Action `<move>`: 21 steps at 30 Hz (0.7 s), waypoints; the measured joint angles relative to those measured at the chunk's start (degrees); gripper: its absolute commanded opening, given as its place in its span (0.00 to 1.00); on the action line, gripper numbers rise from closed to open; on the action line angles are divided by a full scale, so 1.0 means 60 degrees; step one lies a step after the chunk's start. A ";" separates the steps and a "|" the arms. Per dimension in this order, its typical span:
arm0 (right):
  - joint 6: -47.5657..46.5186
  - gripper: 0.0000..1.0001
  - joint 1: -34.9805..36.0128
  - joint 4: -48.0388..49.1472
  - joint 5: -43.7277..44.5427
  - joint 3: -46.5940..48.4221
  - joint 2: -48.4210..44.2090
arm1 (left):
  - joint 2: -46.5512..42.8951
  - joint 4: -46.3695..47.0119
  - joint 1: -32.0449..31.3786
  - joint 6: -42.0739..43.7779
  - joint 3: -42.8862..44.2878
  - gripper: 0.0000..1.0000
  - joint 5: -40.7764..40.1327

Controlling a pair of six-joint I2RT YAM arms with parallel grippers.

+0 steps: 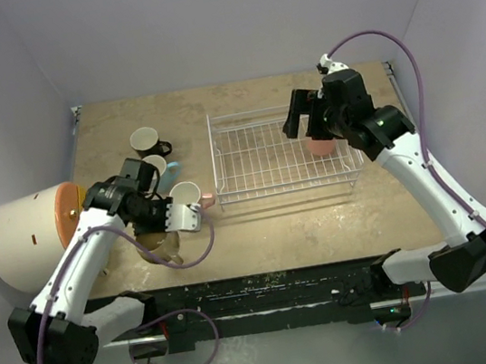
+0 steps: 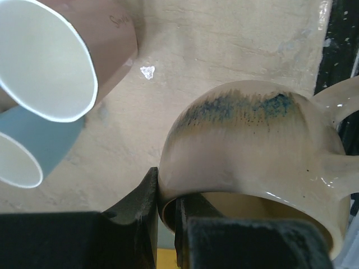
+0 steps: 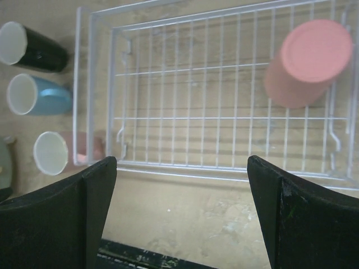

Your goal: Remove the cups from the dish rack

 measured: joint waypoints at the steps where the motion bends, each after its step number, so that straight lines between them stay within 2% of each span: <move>1: -0.0091 1.00 -0.0069 -0.0069 0.0255 0.0000 0.0073 | 0.0219 0.0222 0.0000 -0.0069 -0.0175 0.00 -0.0127; 10: -0.0415 1.00 -0.0277 -0.0200 0.1341 0.0091 0.0463 | 0.1537 0.2543 0.0015 -0.0681 -0.1279 0.00 -0.0965; 16: -0.0521 1.00 -0.0481 -0.0200 0.1501 0.0095 0.0466 | 0.2288 0.3901 0.0339 -0.0969 -0.1625 0.00 -0.1486; 21: -0.0590 1.00 -0.0867 -0.0186 0.1541 0.0084 0.0466 | 0.2342 0.4422 0.0572 -0.0962 -0.1883 0.00 -0.1738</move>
